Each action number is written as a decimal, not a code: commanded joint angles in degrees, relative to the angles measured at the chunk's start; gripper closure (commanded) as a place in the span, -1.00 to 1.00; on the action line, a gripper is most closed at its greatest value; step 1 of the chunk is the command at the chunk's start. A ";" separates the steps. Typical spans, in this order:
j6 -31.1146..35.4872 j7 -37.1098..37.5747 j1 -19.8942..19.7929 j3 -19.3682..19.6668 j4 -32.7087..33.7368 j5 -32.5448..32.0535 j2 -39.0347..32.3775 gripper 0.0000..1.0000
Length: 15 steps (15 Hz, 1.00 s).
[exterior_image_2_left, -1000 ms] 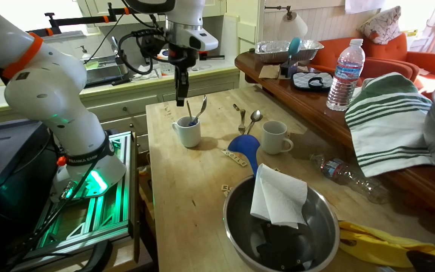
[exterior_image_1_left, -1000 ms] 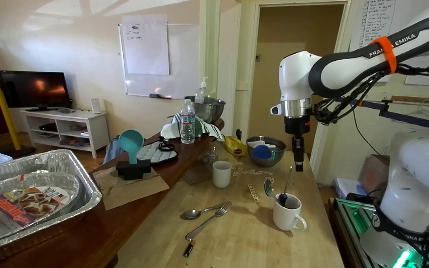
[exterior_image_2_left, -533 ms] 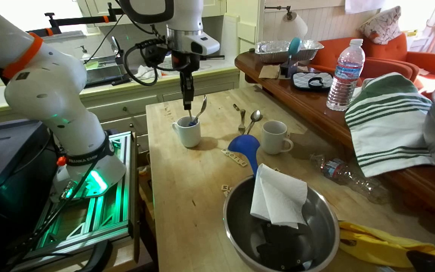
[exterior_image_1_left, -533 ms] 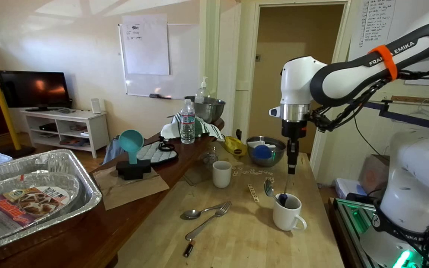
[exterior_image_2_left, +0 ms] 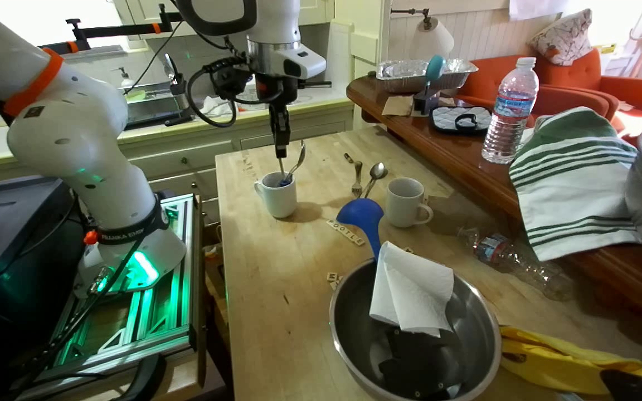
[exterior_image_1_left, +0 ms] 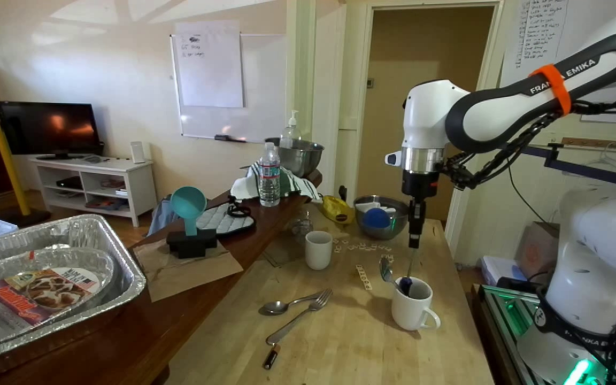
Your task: Move the screwdriver, which is in the cup, to the table
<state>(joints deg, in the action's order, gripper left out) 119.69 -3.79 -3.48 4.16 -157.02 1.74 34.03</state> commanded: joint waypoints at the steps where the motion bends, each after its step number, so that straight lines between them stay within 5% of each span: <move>1: 1.08 -0.60 0.73 0.48 -1.35 1.25 0.56 0.81; 9: -1.12 -0.34 1.48 0.12 0.15 2.08 1.24 0.96; 15: -9.45 1.23 1.24 -0.04 5.39 2.44 2.58 0.96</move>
<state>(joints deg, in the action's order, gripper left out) 115.86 -3.55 -2.38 4.11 -154.52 3.07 35.12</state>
